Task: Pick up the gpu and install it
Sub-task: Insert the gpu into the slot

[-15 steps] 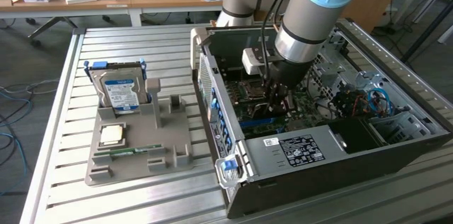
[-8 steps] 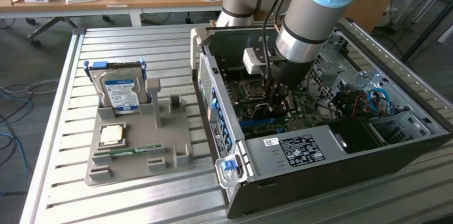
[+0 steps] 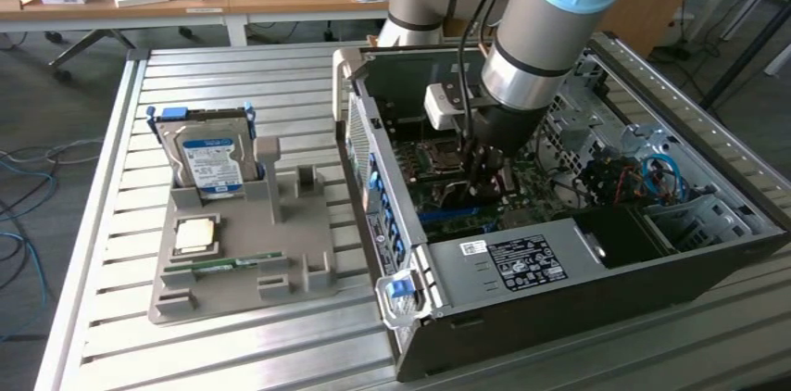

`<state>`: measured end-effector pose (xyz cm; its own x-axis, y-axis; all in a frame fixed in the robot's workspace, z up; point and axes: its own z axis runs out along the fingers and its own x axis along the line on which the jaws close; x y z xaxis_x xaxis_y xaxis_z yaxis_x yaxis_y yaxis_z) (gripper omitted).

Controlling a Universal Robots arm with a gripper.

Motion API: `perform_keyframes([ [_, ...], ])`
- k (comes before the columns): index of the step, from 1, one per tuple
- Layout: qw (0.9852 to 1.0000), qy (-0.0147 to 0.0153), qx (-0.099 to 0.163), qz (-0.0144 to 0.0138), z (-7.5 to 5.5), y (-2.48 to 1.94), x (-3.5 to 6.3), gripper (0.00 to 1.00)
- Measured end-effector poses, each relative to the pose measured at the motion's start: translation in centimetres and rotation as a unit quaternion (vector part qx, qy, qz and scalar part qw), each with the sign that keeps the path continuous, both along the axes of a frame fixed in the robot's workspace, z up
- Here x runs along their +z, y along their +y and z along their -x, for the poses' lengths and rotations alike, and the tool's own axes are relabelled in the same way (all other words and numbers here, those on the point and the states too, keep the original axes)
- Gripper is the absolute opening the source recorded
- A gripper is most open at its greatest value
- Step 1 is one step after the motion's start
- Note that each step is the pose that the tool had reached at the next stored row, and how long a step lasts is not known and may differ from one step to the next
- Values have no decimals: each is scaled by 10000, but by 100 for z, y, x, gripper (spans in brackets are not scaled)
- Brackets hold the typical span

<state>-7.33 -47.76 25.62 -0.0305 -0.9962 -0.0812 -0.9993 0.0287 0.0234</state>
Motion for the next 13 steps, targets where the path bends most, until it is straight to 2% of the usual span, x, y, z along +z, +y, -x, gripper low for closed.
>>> perform_keyframes([
  [3,10000,2,0,7,0,0,1,26],
  [13,10000,2,-10,7,-7,0,-1,26],
])
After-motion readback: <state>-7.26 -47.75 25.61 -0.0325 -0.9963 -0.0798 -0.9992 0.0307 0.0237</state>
